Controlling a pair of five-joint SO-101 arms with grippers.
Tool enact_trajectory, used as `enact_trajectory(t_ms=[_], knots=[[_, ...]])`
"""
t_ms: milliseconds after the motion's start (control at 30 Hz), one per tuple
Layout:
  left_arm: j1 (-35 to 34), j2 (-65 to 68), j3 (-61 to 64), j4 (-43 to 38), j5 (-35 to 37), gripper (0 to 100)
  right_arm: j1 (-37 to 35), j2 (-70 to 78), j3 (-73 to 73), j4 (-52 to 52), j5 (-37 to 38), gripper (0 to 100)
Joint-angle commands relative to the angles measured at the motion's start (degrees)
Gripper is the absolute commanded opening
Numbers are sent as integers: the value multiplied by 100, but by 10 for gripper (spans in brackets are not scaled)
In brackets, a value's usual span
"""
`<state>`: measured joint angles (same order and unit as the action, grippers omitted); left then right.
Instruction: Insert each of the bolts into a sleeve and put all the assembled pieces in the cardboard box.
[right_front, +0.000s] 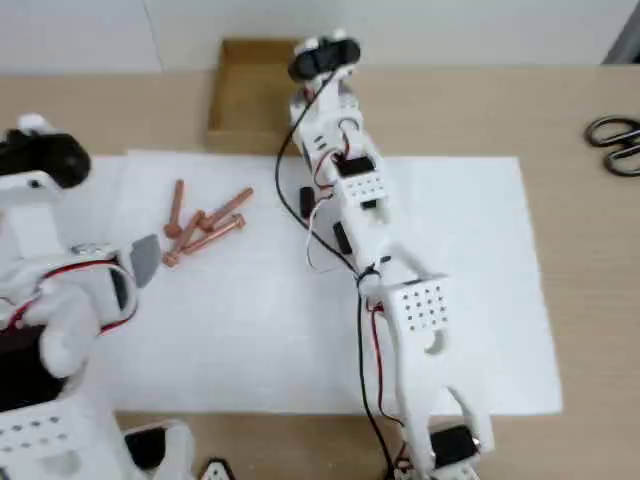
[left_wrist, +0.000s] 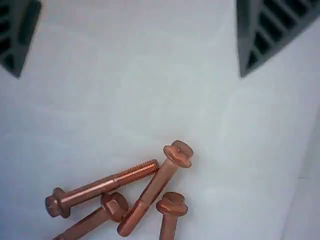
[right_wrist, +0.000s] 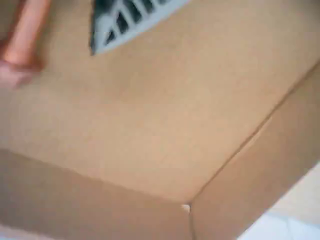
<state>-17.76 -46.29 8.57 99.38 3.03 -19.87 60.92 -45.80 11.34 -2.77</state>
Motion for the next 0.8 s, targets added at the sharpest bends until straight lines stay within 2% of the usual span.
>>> enact_trajectory(t_ms=[0, 100, 200, 433, 600, 767], knots=[[26, -88, -215, 97, -26, 264, -22, -154, -510, 66, -9, 248], [26, -88, -215, 97, -26, 264, 4, -163, -941, 453, -9, 248], [26, -88, -215, 97, -35, 262, 4, -163, -1723, 1560, -18, 248], [18, -88, -207, 97, -35, 261, -92, -101, -5046, 5807, -53, 248], [18, -88, -207, 97, -35, 261, -251, -163, -5090, 7442, -97, 248], [18, -88, -180, 97, -35, 261, -303, -110, -5055, 8347, -607, 248]])
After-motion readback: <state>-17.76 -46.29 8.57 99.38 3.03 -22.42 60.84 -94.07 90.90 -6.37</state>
